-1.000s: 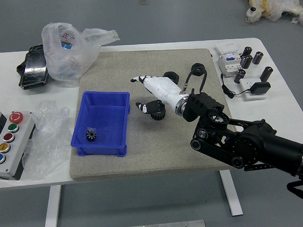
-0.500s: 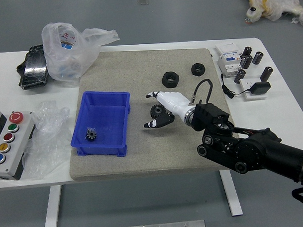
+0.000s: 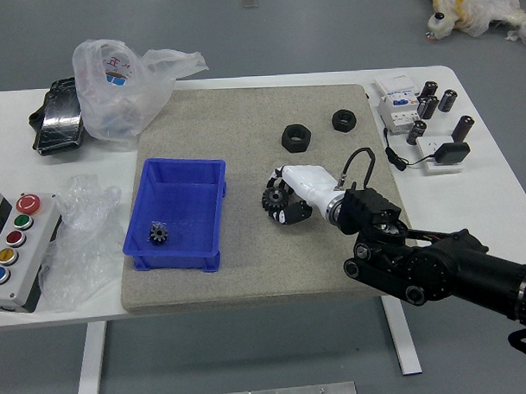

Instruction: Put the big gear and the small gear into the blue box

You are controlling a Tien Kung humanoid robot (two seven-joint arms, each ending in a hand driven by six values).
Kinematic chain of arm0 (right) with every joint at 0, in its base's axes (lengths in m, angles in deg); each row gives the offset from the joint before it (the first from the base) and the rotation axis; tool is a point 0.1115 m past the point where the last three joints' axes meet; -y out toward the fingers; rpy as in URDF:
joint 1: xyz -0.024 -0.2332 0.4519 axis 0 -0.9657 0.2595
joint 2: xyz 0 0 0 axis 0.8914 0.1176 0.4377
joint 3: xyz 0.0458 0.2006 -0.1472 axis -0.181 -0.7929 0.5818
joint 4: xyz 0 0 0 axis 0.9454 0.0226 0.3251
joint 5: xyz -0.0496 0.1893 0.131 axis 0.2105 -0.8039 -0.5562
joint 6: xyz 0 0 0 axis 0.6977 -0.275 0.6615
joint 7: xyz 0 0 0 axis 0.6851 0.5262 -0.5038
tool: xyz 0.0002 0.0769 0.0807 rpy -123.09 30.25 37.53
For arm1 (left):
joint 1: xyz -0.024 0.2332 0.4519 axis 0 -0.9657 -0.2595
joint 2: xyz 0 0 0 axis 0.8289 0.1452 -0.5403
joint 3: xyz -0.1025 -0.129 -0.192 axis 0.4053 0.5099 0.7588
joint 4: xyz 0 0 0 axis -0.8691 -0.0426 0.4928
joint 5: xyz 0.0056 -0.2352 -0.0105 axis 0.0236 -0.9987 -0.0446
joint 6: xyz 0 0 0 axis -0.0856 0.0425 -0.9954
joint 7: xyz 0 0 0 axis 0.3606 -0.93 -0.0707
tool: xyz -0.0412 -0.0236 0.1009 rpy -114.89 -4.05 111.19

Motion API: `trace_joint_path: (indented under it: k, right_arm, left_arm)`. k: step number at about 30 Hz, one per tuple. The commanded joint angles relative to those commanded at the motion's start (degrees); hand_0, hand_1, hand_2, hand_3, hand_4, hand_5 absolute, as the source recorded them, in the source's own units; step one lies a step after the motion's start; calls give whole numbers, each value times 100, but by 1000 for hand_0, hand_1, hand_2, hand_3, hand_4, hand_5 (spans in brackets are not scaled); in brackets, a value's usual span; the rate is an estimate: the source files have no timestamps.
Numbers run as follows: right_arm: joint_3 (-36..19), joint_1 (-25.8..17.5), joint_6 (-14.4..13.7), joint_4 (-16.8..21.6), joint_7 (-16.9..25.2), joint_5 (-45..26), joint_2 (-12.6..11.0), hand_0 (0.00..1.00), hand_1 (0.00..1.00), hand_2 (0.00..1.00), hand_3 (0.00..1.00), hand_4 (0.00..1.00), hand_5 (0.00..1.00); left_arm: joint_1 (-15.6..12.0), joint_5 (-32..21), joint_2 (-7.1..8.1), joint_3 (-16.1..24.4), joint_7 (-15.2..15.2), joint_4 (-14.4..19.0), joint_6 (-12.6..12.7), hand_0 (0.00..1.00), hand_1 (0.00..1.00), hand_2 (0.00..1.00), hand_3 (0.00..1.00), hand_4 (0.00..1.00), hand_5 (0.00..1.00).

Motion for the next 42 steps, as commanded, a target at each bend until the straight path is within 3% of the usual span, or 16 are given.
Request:
trace_joint_path:
  k: [6,13,15,16,20,21,22,27,28,33,34,39,40,42]
  right_arm:
    - [-121,29,-123,140,73,94,-71,537,470,314,391,170,2]
    - [-334,242,-205,875,57,378,-139,545,469,315,390,172,2]
    - [-313,367,-226,1120,60,419,-59,545,469,315,390,172,2]
    - [-288,430,-236,1239,61,448,-11,568,481,364,421,248,2]
    - [-94,655,-272,1549,123,512,177,568,481,364,421,248,2]
    - [-29,706,-264,1575,141,523,225,568,481,364,421,248,2]
    - [43,752,-231,1578,150,541,275,624,570,525,486,317,2]
    - [295,866,74,1452,141,529,431,624,570,525,486,317,2]
    - [315,871,117,1428,132,527,442,739,767,771,669,280,134]
    - [384,863,399,1236,45,539,479,739,767,771,669,280,134]
    - [388,860,432,1216,26,551,479,814,857,877,855,450,146]
    - [367,840,513,1173,-38,611,467,814,857,877,855,450,146]
    - [351,833,521,1172,-47,629,462,857,902,923,943,563,133]
    - [290,805,512,1174,-52,651,437,857,902,923,943,563,133]
  left_arm:
    - [0,-11,-3,-5,8,-1,4,685,582,556,663,636,416]
    - [-14,-1,0,12,-7,4,5,685,582,556,663,636,416]
    - [-15,7,2,18,-13,6,5,685,582,556,663,636,416]
    - [-15,9,3,18,-13,7,4,685,582,556,662,637,426]
    - [-5,9,6,15,-15,8,3,685,582,556,662,637,426]
    - [-2,15,8,17,-18,9,0,685,582,556,662,637,426]
    - [0,18,10,19,-21,10,-2,685,581,557,666,642,438]
    - [7,39,22,33,-33,12,-9,685,581,557,666,642,438]
    - [7,42,23,35,-34,12,-11,685,582,558,668,647,447]
    - [3,59,23,46,-40,13,-18,685,582,558,668,647,447]
    - [3,62,24,48,-40,12,-18,685,582,559,668,647,451]
    - [11,67,27,46,-34,11,-19,685,582,559,668,647,451]
    - [12,66,27,44,-33,11,-18,685,581,559,668,648,453]
    - [15,67,27,43,-31,10,-19,685,581,559,668,648,453]
